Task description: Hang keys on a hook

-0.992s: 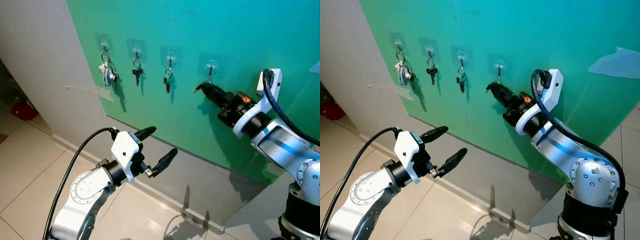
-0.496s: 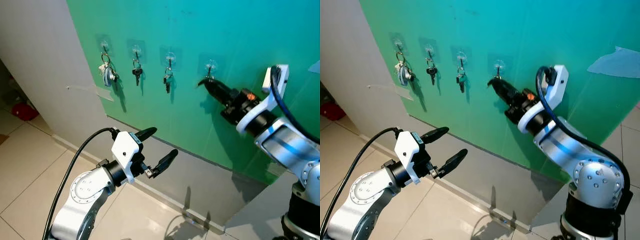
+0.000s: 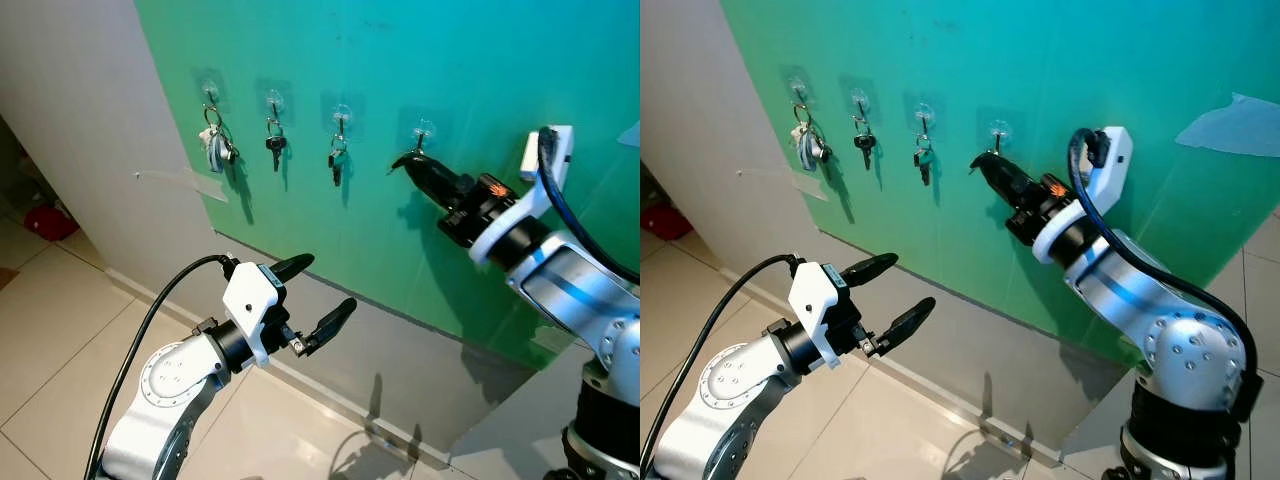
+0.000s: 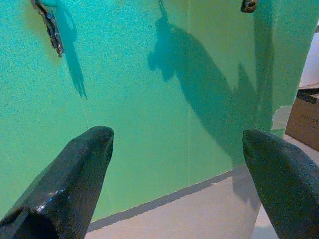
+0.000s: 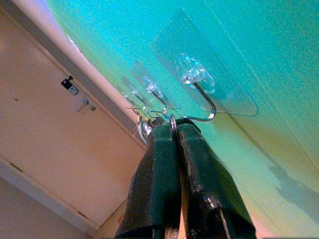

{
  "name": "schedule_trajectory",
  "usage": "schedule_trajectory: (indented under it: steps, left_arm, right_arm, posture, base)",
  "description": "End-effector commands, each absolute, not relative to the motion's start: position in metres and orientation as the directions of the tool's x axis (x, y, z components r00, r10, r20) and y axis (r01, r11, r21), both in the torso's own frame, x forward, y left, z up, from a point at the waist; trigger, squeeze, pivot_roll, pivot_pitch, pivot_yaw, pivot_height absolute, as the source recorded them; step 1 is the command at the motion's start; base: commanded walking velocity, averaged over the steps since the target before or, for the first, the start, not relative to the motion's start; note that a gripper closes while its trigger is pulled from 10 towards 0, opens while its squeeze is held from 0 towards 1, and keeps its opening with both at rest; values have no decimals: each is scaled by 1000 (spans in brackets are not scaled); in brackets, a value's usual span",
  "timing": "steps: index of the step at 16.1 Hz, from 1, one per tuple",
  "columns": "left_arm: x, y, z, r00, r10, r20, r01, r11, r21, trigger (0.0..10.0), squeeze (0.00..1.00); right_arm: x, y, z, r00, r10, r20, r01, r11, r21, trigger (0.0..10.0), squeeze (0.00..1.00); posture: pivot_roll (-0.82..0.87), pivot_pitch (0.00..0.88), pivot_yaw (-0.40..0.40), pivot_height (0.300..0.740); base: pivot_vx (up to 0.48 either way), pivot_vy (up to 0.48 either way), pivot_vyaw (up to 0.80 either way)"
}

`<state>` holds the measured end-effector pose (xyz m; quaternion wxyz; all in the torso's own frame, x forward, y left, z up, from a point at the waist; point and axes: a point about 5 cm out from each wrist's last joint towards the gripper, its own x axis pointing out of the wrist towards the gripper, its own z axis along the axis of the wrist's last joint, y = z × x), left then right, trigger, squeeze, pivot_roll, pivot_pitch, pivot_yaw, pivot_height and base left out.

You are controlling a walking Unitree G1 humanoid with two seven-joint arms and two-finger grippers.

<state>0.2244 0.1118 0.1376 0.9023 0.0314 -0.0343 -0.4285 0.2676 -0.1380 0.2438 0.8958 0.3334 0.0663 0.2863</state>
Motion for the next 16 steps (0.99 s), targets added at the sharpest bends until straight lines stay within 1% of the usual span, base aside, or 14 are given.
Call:
schedule_trajectory:
  steps: [1, 6, 12, 14, 16]
  left_arm:
    - [224, 112, 141, 628, -778, 38, 772, 628, 97, 10000, 0]
    - [223, 112, 140, 629, -777, 37, 772, 629, 95, 10000, 0]
    - [221, 112, 140, 626, -779, 33, 775, 626, 92, 10000, 0]
    - [221, 112, 140, 625, -780, 31, 775, 625, 94, 10000, 0]
    - [221, 112, 140, 626, -780, 31, 775, 625, 93, 10000, 0]
  right_arm:
    - [267, -134, 245, 816, 574, 67, -480, 607, 633, 10000, 0]
    - [267, -131, 244, 818, 572, 59, -472, 609, 638, 10000, 0]
    - [269, -134, 246, 835, 547, 66, -452, 613, 648, 10000, 0]
    - [271, -135, 246, 844, 533, 63, -432, 604, 670, 10000, 0]
    - [271, -134, 244, 832, 552, 57, -438, 590, 678, 10000, 0]
  posture:
    - [-73, 0, 43, 740]
    - [-71, 0, 42, 740]
    - [-70, 0, 44, 740]
    - [-69, 0, 44, 740]
    - [-69, 0, 44, 740]
  base:
    - [0, 0, 0]
    - [0, 0, 0]
    - [0, 0, 0]
    - [0, 0, 0]
    - [0, 0, 0]
